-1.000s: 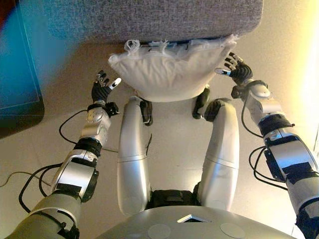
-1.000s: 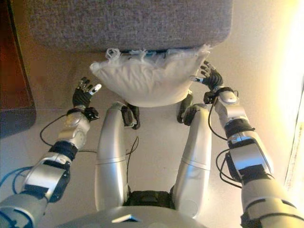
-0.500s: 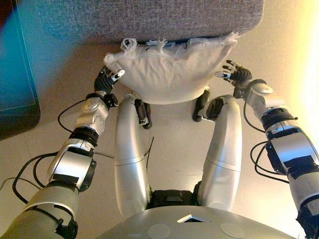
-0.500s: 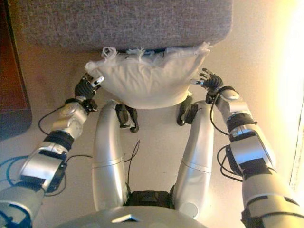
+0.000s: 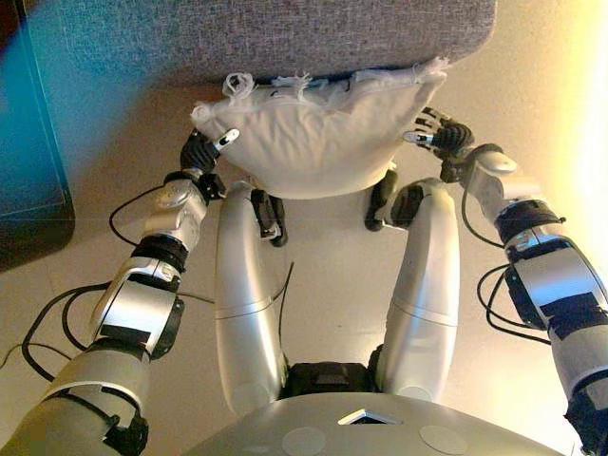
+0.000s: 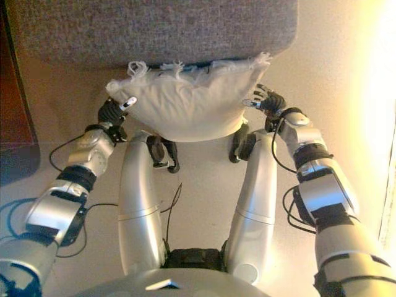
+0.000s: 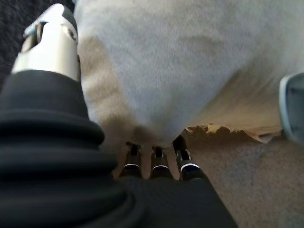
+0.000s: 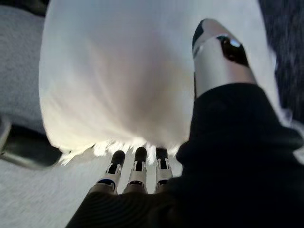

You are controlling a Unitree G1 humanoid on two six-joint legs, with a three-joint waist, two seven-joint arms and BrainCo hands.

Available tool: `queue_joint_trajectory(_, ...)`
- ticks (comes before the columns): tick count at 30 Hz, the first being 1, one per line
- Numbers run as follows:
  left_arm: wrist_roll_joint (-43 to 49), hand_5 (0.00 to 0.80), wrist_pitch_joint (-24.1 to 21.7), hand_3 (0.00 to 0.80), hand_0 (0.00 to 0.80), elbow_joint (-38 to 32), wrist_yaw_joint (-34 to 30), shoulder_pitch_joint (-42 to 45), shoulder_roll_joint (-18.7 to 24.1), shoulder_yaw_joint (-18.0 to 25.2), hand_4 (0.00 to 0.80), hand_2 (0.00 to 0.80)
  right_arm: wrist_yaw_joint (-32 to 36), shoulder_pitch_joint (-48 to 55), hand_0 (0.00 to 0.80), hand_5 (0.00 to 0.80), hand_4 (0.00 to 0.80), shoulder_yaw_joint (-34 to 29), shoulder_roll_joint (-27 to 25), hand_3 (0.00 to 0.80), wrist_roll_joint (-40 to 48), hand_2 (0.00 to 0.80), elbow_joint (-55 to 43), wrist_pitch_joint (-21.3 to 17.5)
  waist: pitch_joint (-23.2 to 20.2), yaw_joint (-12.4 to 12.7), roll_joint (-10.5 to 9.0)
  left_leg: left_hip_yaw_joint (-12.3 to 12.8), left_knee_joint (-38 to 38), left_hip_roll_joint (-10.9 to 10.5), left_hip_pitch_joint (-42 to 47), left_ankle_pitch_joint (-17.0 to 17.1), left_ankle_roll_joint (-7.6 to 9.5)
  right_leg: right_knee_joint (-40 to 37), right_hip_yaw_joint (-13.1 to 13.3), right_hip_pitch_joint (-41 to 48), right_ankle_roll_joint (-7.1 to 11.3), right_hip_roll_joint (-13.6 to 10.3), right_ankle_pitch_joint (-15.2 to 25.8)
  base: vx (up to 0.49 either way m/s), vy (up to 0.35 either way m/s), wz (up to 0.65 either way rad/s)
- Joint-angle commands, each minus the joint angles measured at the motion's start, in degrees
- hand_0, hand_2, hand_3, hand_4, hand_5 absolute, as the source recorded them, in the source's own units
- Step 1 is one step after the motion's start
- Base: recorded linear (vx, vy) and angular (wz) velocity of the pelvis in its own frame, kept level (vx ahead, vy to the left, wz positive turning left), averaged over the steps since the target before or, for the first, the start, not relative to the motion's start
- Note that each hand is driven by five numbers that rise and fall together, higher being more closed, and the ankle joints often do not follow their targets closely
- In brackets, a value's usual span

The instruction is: Pick up the cushion and take it to the sofa

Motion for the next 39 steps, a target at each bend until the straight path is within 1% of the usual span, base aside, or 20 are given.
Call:
queue_joint_trajectory(1,-1.76,0.0,-1.66,0.0,0.0,1.12,-1.73,-0.43,0.04,-0.48,0.0,0.0,1.7,-2.1,0.0,0.0,0.0,0.83,-0.9,0.0,0.68,0.0,-0.66,-2.55,-0.49,-0.25,2.93,0.35,-0.73,1.45,2.25,-0.79,0.77,-0.32,5.31,5.39,-0.93,-0.59,-2.28,-0.001,0.001,0.05)
queue_joint_trajectory(5,-1.93,0.0,-2.36,0.0,0.0,-0.8,-3.49,-1.13,-0.52,-1.82,0.0,0.0,2.41,-3.08,0.0,0.0,0.0,1.92,-0.34,0.0,1.36,0.0,-1.92,-2.67,-0.48,-0.1,3.1,0.24,-0.86,1.32,2.01,-0.83,0.56,-0.06,5.38,5.01,-1.0,-0.66,-2.5,-0.021,-0.017,0.05)
queue_joint_trajectory(12,-2.35,0.0,-0.65,0.0,0.0,-4.11,-3.91,-3.58,-1.13,-4.54,0.0,0.0,4.09,-4.75,0.0,0.0,0.0,3.9,0.84,0.0,2.42,0.0,-4.29,-2.4,-0.47,-0.14,3.3,0.36,-0.98,1.41,1.9,-0.61,0.35,0.03,5.38,4.86,-0.95,-1.03,-2.45,-0.009,-0.004,0.02)
queue_joint_trajectory(13,-2.28,0.0,-0.72,0.0,0.0,-4.26,-4.51,-3.93,-1.23,-4.95,0.0,0.0,4.3,-4.98,0.289,0.289,0.289,4.31,1.07,0.289,2.48,0.289,-4.42,-2.67,-0.47,-0.14,3.33,0.38,-0.8,1.42,1.81,-0.68,0.34,0.21,5.44,4.73,-0.96,-1.11,-2.48,-0.016,-0.017,0.07)
queue_joint_trajectory(14,-2.27,0.191,-0.81,0.191,0.191,-4.47,-4.9,-4.11,-1.31,-5.32,0.191,0.191,4.2,-5.07,0.678,0.678,0.678,4.58,1.2,0.678,2.69,0.678,-4.69,-2.68,-0.47,-0.16,3.34,0.37,-0.72,1.42,1.79,-0.72,0.34,0.27,5.46,4.71,-0.97,-1.13,-2.49,-0.014,-0.016,0.09)
queue_joint_trajectory(15,-2.2,0.424,-0.89,0.424,0.424,-4.86,-5.36,-4.25,-1.4,-5.74,0.424,0.424,4.14,-5.09,0.8,0.8,0.8,4.81,1.33,0.8,3.0,0.8,-5.02,-2.67,-0.47,-0.17,3.35,0.35,-0.63,1.42,1.8,-0.73,0.31,0.34,5.47,4.73,-0.97,-1.14,-2.48,-0.009,-0.01,0.11)
queue_joint_trajectory(16,-1.97,0.646,-0.95,0.646,0.646,-5.36,-5.44,-4.43,-1.53,-6.21,0.646,0.646,3.88,-5.03,0.8,0.8,0.8,5.0,1.43,0.8,3.24,0.8,-5.35,-2.6,-0.47,-0.18,3.34,0.34,-0.55,1.44,1.83,-0.74,0.29,0.38,5.46,4.78,-1.0,-1.18,-2.5,-0.005,-0.005,0.1)
queue_joint_trajectory(17,-1.83,0.8,-1.26,0.8,0.8,-5.72,-5.33,-4.51,-1.59,-6.56,0.8,0.8,3.62,-4.91,0.8,0.8,0.8,5.06,1.49,0.8,3.51,0.8,-5.55,-2.58,-0.46,-0.21,3.33,0.33,-0.59,1.47,1.91,-0.75,0.29,0.35,5.44,4.86,-1.02,-1.22,-2.51,-0.002,-0.002,0.09)
queue_joint_trajectory(21,-2.84,0.8,-1.66,0.8,0.8,-6.29,-3.49,-5.1,-1.75,-7.06,0.8,0.8,3.85,-4.75,0.8,0.8,0.8,4.79,1.47,0.8,4.38,0.8,-5.08,-2.72,-0.46,-0.25,3.2,0.18,-0.66,1.51,1.94,-0.67,0.22,0.31,5.32,4.81,-1.05,-1.2,-2.4,-0.001,-0.001,0.01)
queue_joint_trajectory(33,-2.69,0.8,-2.81,0.8,0.8,-5.87,-4.23,-3.95,-1.54,-6.39,0.8,0.8,5.7,-3.66,0.8,0.8,0.8,3.67,1.26,0.8,7.19,0.8,-5.68,-3.6,-0.45,-0.2,2.94,0.13,-0.69,1.63,2.42,-1.1,-0.05,-0.29,4.95,5.28,-1.16,-1.21,-2.24,0.0,0.0,0.0)
queue_joint_trajectory(36,-2.95,0.8,-4.42,0.8,0.8,-6.14,-4.32,-3.29,-1.59,-5.89,0.8,0.8,5.99,-3.07,0.8,0.8,0.8,3.22,1.07,0.8,8.22,0.8,-6.4,-4.24,-0.46,-0.23,2.8,0.12,-2.08,1.7,3.52,-0.84,-0.43,-2.17,4.8,6.48,-0.96,-1.05,-1.65,0.0,0.0,0.0)
queue_joint_trajectory(39,-2.82,0.8,-6.19,0.8,0.8,-7.36,-3.65,-1.68,-1.62,-4.84,0.8,0.8,5.01,-0.73,0.8,0.8,0.8,2.12,1.26,0.8,7.4,0.8,-7.84,-6.19,-0.48,-0.38,2.42,0.18,-5.09,1.92,5.41,0.56,-1.29,-5.82,4.2,8.62,-0.38,-0.52,0.09,0.002,0.008,-0.02)
